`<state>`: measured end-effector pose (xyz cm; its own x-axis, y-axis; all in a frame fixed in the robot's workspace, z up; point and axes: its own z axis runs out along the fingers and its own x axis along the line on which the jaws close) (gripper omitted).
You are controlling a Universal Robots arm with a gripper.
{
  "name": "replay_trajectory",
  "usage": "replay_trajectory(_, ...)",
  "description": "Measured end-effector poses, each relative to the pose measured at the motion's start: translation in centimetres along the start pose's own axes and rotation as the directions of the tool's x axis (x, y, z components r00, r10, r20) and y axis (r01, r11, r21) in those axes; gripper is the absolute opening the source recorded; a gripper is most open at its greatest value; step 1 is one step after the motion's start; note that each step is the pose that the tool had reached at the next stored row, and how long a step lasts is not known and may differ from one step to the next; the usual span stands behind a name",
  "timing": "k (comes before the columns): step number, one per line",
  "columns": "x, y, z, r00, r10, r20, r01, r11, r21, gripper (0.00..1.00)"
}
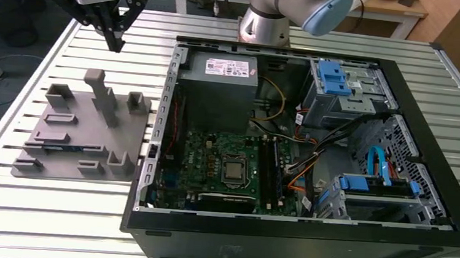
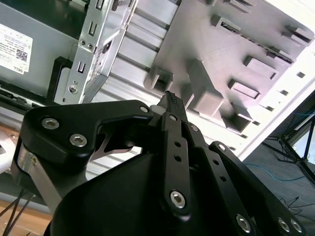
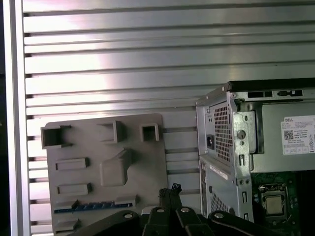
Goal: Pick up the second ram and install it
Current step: 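Reach for the second ram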
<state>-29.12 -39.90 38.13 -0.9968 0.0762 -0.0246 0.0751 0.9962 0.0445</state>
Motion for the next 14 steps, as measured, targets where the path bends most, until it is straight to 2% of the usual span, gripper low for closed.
replay_trajectory(6,0.94,-0.17,0.75,1.0000,0.000,-0.0003,0.000,1.0000,0.0002,0.11)
replay_trajectory(14,3.01,-0.78,1.38,1.0000,0.000,0.0000,0.000,1.0000,0.0001,0.11)
